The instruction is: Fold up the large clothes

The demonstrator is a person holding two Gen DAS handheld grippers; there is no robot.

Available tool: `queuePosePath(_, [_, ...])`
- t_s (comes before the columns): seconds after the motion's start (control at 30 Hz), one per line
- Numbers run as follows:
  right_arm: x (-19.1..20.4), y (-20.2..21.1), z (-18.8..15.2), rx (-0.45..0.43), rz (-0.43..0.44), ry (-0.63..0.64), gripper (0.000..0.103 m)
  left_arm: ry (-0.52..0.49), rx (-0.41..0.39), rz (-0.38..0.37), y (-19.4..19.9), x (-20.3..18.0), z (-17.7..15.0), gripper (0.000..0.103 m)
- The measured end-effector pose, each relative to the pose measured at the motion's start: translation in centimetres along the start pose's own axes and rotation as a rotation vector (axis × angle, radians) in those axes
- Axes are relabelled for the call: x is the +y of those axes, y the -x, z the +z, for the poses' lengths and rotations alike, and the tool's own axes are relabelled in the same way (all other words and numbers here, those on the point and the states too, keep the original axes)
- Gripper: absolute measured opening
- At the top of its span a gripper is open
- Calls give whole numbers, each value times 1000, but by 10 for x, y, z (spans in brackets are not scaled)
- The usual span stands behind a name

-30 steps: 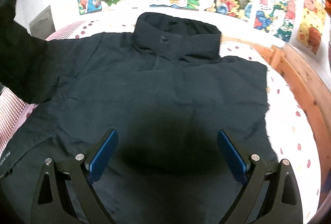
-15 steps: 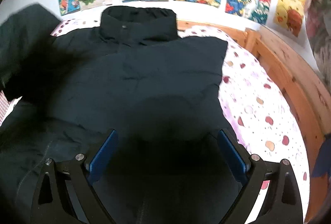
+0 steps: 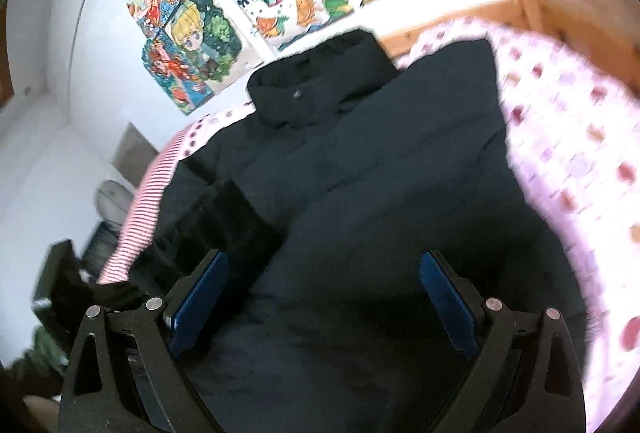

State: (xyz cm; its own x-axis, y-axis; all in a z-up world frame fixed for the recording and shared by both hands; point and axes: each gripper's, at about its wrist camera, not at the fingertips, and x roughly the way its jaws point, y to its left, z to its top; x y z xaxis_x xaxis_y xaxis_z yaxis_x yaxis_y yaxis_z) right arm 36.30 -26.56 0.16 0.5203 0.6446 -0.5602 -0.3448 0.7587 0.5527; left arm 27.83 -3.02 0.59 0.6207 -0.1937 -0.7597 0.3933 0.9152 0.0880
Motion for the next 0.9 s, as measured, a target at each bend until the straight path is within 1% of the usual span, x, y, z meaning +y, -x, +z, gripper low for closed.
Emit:
queuePosePath(0.03, [-2, -6, -2, 21, 26, -21, 94, 9, 2, -3, 1, 1, -2, 57])
queuePosePath(0.07, [-2, -12, -4, 40, 54, -41, 94, 19, -3, -4, 3, 3, -3, 68])
queuePosePath(0.13, [-3, -20, -11, 59, 102, -77, 94, 35, -19, -23, 9, 6, -7, 75])
queuePosePath(0.27, [-6, -32, -26, 92, 172, -156, 94, 84, -7, -59, 15, 15, -14, 79])
queuePosePath(0.3, [-7, -35, -29, 105, 179, -167, 94, 105, -5, -66, 17, 19, -16, 79])
queuePosePath(0.37, [-4, -43, -36, 145, 160, -173, 94, 147, -17, -54, 22, 29, -19, 79])
queuePosePath(0.43, [3, -50, -40, 167, 127, -145, 94, 218, -62, 3, 35, 44, -22, 79])
queuePosePath(0.47, [7, -51, -40, 169, 108, -121, 94, 276, -108, 68, 47, 56, -24, 79])
queuePosePath(0.5, [11, -52, -40, 172, 98, -99, 93, 309, -139, 102, 55, 64, -25, 79])
queuePosePath(0.53, [16, -55, -40, 181, 91, -83, 85, 346, -176, 143, 65, 74, -26, 79])
queuePosePath(0.57, [20, -59, -41, 197, 90, -69, 73, 365, -197, 169, 71, 80, -27, 79])
queuePosePath(0.6, [23, -61, -40, 205, 87, -61, 67, 393, -228, 222, 81, 91, -29, 79])
queuePosePath(0.67, [29, -63, -41, 213, 46, -40, 33, 436, -245, 315, 91, 109, -32, 79])
queuePosePath(0.7, [29, -62, -40, 211, 33, -41, 28, 458, -244, 360, 92, 117, -34, 79])
queuePosePath(0.73, [31, -59, -40, 199, 23, -35, 19, 484, -239, 404, 93, 124, -38, 79])
queuePosePath(0.77, [34, -56, -39, 184, 20, -28, 9, 502, -230, 427, 92, 129, -41, 79])
queuePosePath(0.8, [37, -52, -36, 168, 16, -21, 8, 532, -212, 446, 90, 137, -45, 79])
queuePosePath(0.83, [40, -45, -32, 141, 2, -9, 6, 556, -200, 448, 87, 143, -49, 79])
queuePosePath(0.87, [43, -41, -28, 118, -12, 2, 5, 596, -184, 437, 84, 152, -55, 79])
queuePosePath(0.9, [51, -30, -21, 70, -30, 25, 5, 627, -174, 429, 83, 158, -59, 79])
